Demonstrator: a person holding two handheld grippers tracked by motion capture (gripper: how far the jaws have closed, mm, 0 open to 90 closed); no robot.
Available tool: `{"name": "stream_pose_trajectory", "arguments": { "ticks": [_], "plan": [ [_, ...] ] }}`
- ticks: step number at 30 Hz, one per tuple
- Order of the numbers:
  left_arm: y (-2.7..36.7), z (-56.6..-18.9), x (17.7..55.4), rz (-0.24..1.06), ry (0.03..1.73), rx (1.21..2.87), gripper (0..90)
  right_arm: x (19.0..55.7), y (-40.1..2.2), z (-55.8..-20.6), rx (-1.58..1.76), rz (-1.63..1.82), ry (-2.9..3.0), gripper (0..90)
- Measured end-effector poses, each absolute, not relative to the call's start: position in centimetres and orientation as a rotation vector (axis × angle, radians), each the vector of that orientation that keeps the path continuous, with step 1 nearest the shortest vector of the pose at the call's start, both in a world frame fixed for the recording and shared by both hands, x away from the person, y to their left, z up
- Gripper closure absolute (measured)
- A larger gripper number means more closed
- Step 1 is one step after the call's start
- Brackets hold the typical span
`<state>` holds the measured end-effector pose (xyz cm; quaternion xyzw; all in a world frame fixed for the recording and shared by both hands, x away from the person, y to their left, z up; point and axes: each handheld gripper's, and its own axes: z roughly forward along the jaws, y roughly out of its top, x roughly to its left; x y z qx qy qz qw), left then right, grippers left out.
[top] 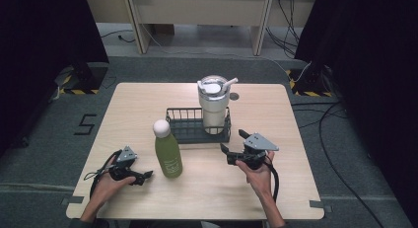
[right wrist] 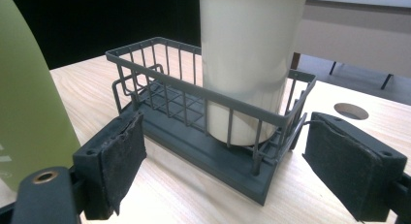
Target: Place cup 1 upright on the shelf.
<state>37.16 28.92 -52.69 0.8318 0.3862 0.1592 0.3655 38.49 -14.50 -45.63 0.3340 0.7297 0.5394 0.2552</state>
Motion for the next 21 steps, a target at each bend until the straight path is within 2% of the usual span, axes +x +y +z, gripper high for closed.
{"name": "stream_pose_trajectory", "arguments": {
  "ticks": [21],
  "plan": [
    [28.9, -52.7, 37.1, 0.414, 0.992, 2.138, 0.8, 36.4, -15.5, -48.0, 0.951, 1.414, 2.072, 15.0]
  ]
}}
